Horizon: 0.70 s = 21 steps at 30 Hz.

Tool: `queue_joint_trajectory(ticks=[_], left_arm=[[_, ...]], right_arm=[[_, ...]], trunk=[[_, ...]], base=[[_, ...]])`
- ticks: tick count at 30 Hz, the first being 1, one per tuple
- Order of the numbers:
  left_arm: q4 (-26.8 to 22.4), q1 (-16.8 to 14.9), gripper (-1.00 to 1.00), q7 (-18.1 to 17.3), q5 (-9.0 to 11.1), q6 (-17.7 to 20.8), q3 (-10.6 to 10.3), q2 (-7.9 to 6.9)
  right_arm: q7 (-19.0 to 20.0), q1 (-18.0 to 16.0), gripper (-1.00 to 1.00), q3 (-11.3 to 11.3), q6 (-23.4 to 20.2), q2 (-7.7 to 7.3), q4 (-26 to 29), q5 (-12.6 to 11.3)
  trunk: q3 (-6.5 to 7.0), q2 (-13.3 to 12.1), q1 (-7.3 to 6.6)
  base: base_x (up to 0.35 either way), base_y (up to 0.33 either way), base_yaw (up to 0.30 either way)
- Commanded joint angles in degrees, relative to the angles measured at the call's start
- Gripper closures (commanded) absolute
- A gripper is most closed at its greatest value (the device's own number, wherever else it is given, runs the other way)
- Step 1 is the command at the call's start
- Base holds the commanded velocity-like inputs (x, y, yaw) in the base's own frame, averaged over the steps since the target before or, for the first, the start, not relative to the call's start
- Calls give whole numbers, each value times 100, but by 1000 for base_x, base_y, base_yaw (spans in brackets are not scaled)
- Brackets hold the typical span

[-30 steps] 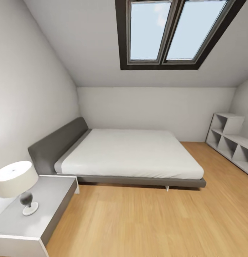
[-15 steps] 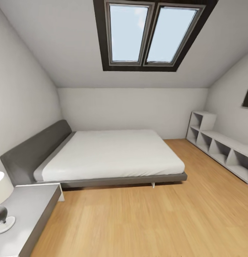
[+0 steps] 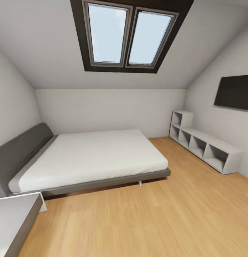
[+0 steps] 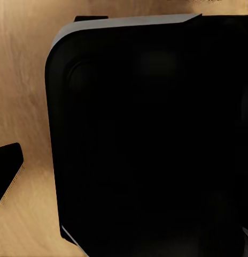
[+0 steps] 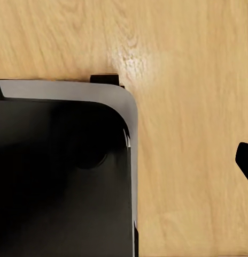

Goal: Attach the digital camera to the camera tripod in the bedroom.

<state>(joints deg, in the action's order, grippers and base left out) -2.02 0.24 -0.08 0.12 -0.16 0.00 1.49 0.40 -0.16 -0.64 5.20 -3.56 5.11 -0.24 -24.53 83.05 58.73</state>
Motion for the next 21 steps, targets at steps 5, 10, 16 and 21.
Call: queue_joint_trajectory(ticks=[5,10,16,21], left_arm=[[-9,2,-100,-1,-1,-2,0,0],[-9,2,-100,-1,3,-2,0,0],[-9,2,-100,-1,0,-2,0,0],[-9,2,-100,-1,0,-2,0,0]], right_arm=[[4,-1,-100,-6,15,2,0,-3],[4,-1,-100,-6,15,2,1,-3],[4,-2,-100,-6,16,1,0,-3],[4,-1,-100,-6,15,-1,1,-3]], trunk=[[8,2,0],[21,2,0],[36,2,0],[49,2,0]], base=[[0,0,-288],[0,0,-288],[0,0,-288],[0,0,-288]])
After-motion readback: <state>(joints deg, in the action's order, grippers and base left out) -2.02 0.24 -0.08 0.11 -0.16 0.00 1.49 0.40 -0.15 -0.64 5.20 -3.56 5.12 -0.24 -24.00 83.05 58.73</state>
